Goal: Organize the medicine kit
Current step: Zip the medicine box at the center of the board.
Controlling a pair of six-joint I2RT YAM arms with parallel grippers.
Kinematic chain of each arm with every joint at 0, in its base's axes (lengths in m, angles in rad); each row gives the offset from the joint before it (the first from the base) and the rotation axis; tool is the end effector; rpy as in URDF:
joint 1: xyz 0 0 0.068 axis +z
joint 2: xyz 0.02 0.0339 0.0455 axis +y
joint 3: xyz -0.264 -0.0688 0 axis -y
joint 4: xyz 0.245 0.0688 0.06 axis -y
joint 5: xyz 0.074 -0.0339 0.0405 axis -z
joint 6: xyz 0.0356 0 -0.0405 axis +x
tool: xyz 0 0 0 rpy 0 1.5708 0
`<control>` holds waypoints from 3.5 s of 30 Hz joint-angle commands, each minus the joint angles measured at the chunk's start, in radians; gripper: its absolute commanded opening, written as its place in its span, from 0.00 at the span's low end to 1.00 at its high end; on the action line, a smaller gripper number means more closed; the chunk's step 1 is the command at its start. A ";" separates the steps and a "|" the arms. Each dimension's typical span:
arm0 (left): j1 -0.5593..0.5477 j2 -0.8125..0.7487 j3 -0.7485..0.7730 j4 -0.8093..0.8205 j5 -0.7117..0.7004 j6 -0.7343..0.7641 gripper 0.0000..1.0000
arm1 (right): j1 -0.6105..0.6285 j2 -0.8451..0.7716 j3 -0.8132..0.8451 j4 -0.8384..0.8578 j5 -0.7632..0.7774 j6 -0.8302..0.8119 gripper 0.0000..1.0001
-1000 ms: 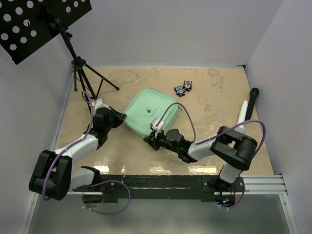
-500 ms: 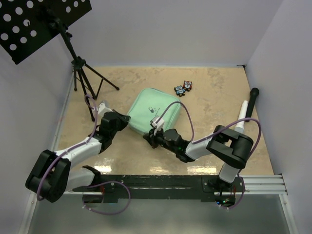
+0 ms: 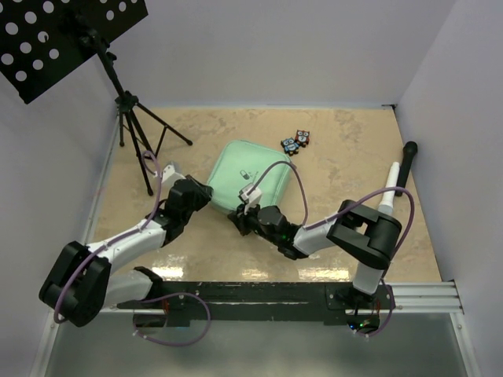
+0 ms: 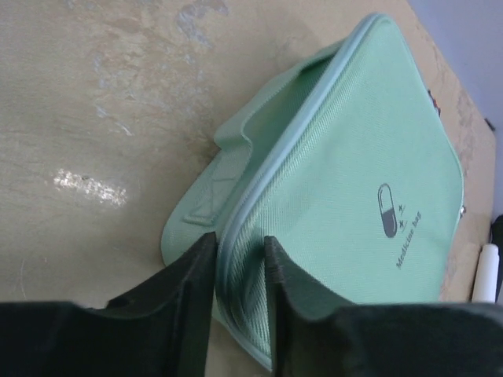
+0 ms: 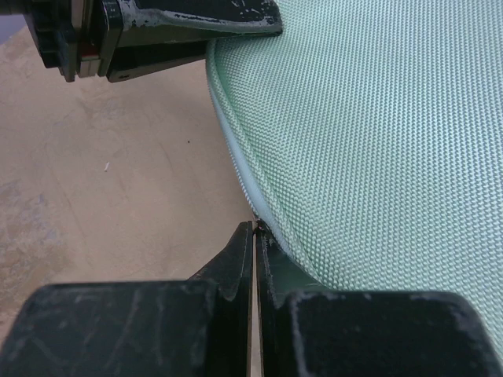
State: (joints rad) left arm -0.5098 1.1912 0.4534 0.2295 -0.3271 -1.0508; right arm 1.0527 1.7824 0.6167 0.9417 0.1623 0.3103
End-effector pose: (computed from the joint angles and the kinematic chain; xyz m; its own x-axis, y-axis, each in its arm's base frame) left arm 0.2132 -0.1061 0.1859 -0.3995 -0.7182 -0.5698 -0.2608 0.6849 -0.6804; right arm 0.1702 0.2869 0.1458 -0.3427 0.0073 -0.9394 -0.7085 0.6546 0.2635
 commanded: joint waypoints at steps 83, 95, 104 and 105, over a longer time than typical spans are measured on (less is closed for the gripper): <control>0.243 0.058 0.036 0.005 0.270 0.114 0.00 | 0.098 -0.097 0.014 -0.006 -0.161 -0.100 0.00; 0.225 0.044 -0.004 0.028 0.249 0.075 0.00 | 0.138 0.031 0.161 -0.029 -0.181 -0.096 0.00; 0.206 0.038 -0.019 0.036 0.224 0.060 0.00 | 0.155 0.107 0.235 -0.038 -0.165 -0.096 0.00; 0.206 0.033 -0.021 0.036 0.221 0.060 0.00 | 0.155 0.104 0.230 -0.041 -0.165 -0.094 0.00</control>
State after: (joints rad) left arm -0.2783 1.2388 0.4660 0.3164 -0.1036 -0.9512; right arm 1.1950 1.8858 0.8005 0.8433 0.0120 0.2237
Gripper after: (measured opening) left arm 0.057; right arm 0.009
